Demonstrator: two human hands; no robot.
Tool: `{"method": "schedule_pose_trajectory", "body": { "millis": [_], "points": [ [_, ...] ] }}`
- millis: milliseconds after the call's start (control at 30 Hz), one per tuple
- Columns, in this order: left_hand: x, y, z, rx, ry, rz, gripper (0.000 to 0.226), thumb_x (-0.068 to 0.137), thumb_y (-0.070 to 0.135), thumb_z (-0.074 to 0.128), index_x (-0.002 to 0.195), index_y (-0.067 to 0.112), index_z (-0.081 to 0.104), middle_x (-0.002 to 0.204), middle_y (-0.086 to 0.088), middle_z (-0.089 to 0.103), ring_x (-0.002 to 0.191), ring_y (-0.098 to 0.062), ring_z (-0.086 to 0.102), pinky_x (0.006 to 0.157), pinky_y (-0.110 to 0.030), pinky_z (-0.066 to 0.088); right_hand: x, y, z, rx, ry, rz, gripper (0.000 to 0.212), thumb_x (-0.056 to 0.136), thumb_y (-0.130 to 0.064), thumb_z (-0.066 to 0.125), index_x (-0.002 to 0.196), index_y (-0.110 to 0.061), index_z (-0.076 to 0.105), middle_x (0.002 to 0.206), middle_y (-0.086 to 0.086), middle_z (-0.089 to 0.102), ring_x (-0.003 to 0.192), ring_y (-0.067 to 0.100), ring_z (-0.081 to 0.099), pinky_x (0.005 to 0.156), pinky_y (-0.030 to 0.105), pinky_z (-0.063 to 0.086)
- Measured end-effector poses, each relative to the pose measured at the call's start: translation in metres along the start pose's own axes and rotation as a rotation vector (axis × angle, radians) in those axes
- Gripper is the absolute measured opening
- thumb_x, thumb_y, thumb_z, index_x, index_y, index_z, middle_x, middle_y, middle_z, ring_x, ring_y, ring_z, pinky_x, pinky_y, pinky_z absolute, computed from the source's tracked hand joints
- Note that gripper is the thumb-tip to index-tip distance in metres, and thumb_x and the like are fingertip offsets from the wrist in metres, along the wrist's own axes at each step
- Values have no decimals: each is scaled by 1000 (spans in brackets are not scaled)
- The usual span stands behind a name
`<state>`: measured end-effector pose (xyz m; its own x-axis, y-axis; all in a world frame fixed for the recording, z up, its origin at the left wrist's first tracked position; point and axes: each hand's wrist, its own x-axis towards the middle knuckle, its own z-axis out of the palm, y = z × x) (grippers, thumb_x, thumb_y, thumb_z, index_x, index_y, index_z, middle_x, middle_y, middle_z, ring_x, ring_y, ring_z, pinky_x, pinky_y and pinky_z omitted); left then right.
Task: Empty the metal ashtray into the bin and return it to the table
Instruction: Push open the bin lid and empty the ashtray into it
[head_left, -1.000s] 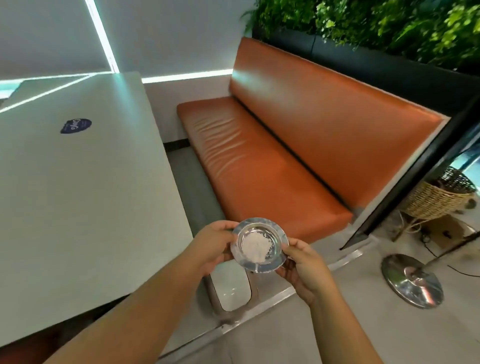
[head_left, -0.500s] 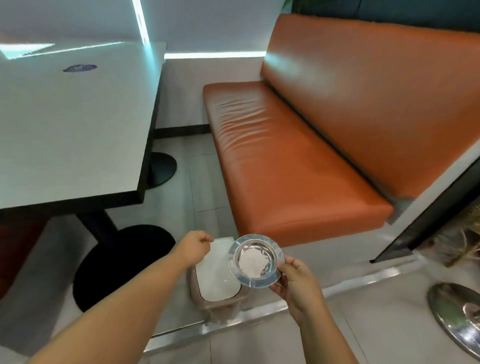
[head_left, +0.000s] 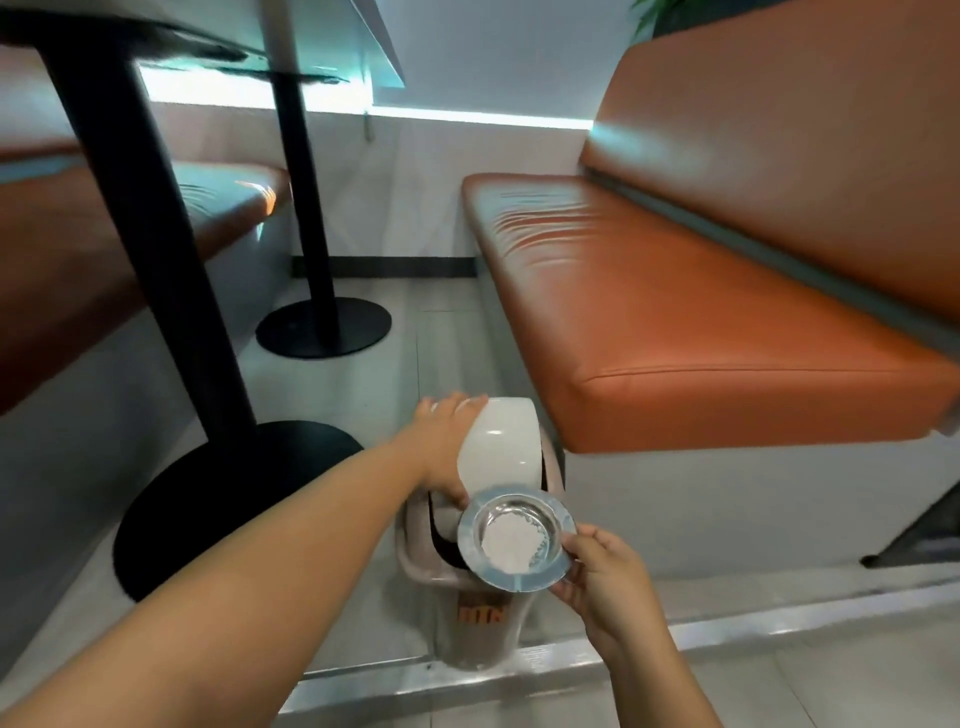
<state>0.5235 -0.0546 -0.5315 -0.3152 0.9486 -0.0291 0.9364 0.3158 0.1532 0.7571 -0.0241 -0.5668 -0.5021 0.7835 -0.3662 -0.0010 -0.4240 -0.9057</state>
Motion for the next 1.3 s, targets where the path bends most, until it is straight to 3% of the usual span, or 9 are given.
{"method": "schedule_pose_trajectory", "body": {
  "millis": [133, 300, 400, 533, 633, 833, 1033, 1200, 1300],
  "points": [
    [-15, -1, 23, 1, 191, -101, 121, 59, 38, 80, 139, 40, -10, 154, 7, -2, 137, -37, -5, 103, -55, 38, -1, -1, 5, -93, 60, -34, 13, 86, -5, 54, 77, -7, 63, 63, 6, 69, 61, 18, 62, 50, 30, 55],
    [-15, 3, 25, 18, 238, -120, 117, 64, 32, 78, 141, 37, -9, 154, 5, 0, 137, -41, -2, 98, -53, 45, -1, -13, 20, -238, 148, -138, 16, 87, -7, 51, 79, -17, 61, 39, -5, 57, 37, 9, 53, 41, 25, 52],
    [-15, 6, 28, 30, 261, -135, 113, 66, 28, 76, 141, 35, -9, 154, 3, 0, 137, -42, -2, 97, -51, 47, -2, -14, 36, -510, 209, -269, 12, 87, -16, 51, 80, -26, 54, 55, -4, 64, 47, 12, 61, 47, 34, 57],
    [-15, 9, 29, 41, 273, -150, 110, 70, 22, 74, 141, 34, -10, 154, 3, -2, 138, -41, -2, 97, -48, 45, 1, -14, 58, -1037, 268, -474, 8, 89, -23, 47, 82, -19, 44, 75, 6, 61, 62, 19, 56, 48, 28, 37],
    [-14, 10, 32, 58, 299, -147, 110, 71, 23, 73, 141, 32, -12, 154, 2, -1, 138, -42, -1, 97, -47, 46, 5, -14, 66, -1074, 260, -521, 10, 87, -19, 48, 82, -18, 39, 82, 12, 62, 70, 29, 56, 54, 30, 37],
    [-14, 8, 36, 73, 333, -144, 104, 76, 18, 67, 142, 32, -13, 155, 0, -1, 138, -43, -2, 97, -47, 47, 10, -13, 67, -1076, 248, -478, 9, 85, -16, 48, 94, -15, 45, 81, 11, 61, 69, 27, 57, 54, 32, 42],
    [-13, 6, 38, 75, 348, -138, 103, 76, 17, 65, 141, 33, -14, 154, 1, -3, 137, -42, -3, 96, -49, 46, 14, -20, 64, -1022, 266, -413, 33, 82, -14, 51, 114, -13, 43, 60, -8, 46, 51, 8, 46, 40, 22, 26],
    [-13, 7, 38, 82, 348, -130, 103, 77, 20, 66, 141, 32, -15, 153, 1, -5, 137, -43, -2, 96, -50, 45, 13, -33, 63, -944, 157, -307, 13, 79, -12, 50, 83, -20, 40, 56, 5, 59, 38, 19, 58, 37, 34, 50],
    [-15, 8, 37, 88, 341, -133, 104, 77, 19, 65, 141, 32, -16, 154, 1, -5, 138, -43, -2, 97, -49, 45, 13, -40, 62, -975, 146, -282, 17, 80, -14, 51, 77, -22, 36, 66, 6, 62, 41, 19, 63, 38, 28, 46]
  ]
}}
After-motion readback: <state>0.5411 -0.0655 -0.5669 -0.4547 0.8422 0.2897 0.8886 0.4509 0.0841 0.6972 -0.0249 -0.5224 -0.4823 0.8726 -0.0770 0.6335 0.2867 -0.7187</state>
